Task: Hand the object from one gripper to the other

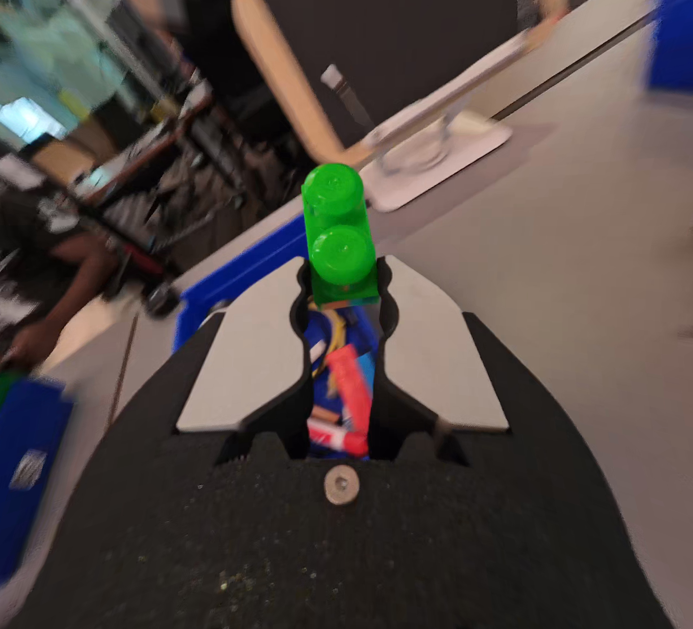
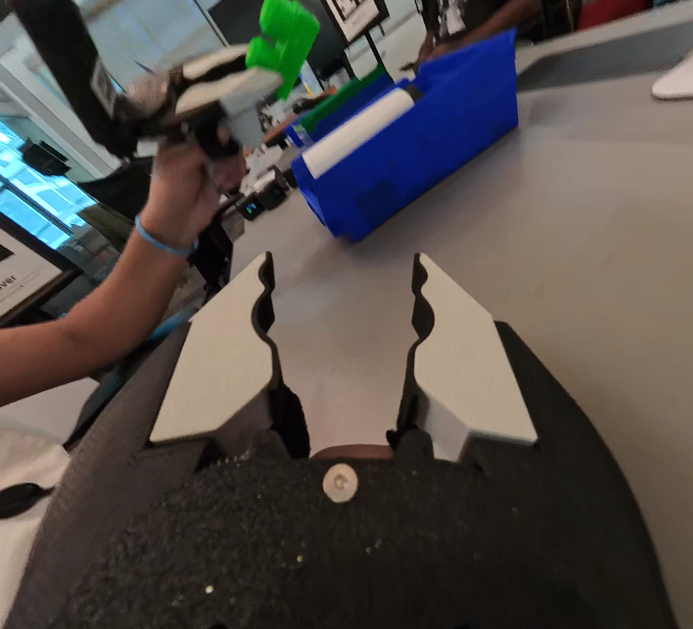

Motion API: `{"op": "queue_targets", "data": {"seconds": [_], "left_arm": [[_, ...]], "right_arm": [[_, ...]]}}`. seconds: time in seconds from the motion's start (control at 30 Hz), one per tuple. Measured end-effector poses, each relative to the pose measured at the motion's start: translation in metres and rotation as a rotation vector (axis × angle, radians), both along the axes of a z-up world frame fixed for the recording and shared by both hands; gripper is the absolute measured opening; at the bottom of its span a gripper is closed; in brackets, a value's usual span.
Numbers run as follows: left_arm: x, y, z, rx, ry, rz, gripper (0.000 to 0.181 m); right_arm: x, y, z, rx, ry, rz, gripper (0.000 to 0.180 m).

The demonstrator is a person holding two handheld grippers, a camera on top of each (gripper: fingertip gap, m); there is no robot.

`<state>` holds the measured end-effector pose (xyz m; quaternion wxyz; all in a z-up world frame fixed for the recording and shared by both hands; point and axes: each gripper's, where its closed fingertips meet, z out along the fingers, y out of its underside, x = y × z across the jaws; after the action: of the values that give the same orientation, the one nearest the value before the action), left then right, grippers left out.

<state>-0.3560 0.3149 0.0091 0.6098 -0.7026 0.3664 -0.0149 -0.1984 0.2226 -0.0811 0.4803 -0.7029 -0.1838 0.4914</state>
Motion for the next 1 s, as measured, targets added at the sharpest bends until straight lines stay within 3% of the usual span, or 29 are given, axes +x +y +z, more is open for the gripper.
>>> {"op": "queue_targets", "data": {"seconds": [0.1,0.23,0.33,0.47,0.53,0.6,0.63,0.83,0.9,1.0], "left_arm": [[0.045,-0.056,0.007,0.024,-0.227,-0.25,0.034],[0.09,-0.107,-0.018,-0.06,-0.381,-0.503,0.034],[0.109,-0.135,-0.024,-0.266,-0.569,-0.694,0.034],[0.115,-0.151,-0.018,-0.521,-0.837,-0.846,0.033],[0.119,-0.153,-0.023,-0.573,-0.859,-0.86,0.033],[0.121,-0.153,-0.028,-0.607,-0.877,-0.87,0.033],[0.121,-0.153,-0.029,-0.616,-0.894,-0.875,0.034],[0.119,-0.142,-0.043,-0.538,-0.826,-0.799,0.034],[0.115,-0.132,-0.053,-0.501,-0.768,-0.731,0.047],[0.106,-0.111,-0.07,-0.357,-0.589,-0.599,0.053]], "right_arm": [[-0.009,0.006,0.036,0.011,0.16,0.045,0.074],[-0.039,-0.008,0.07,0.038,0.338,0.22,0.074],[-0.047,-0.032,0.08,0.075,0.469,0.395,0.074],[-0.053,-0.052,0.076,0.147,0.424,0.446,0.072],[-0.051,-0.054,0.082,0.195,0.435,0.414,0.068],[-0.051,-0.052,0.081,0.222,0.412,0.377,0.054],[-0.05,-0.046,0.076,0.223,0.375,0.339,0.038],[-0.042,-0.035,0.063,0.253,0.264,0.284,0.036],[-0.026,-0.021,0.058,0.28,0.191,0.187,0.036],[0.01,0.013,0.037,0.411,-0.144,-0.086,0.036]]}}
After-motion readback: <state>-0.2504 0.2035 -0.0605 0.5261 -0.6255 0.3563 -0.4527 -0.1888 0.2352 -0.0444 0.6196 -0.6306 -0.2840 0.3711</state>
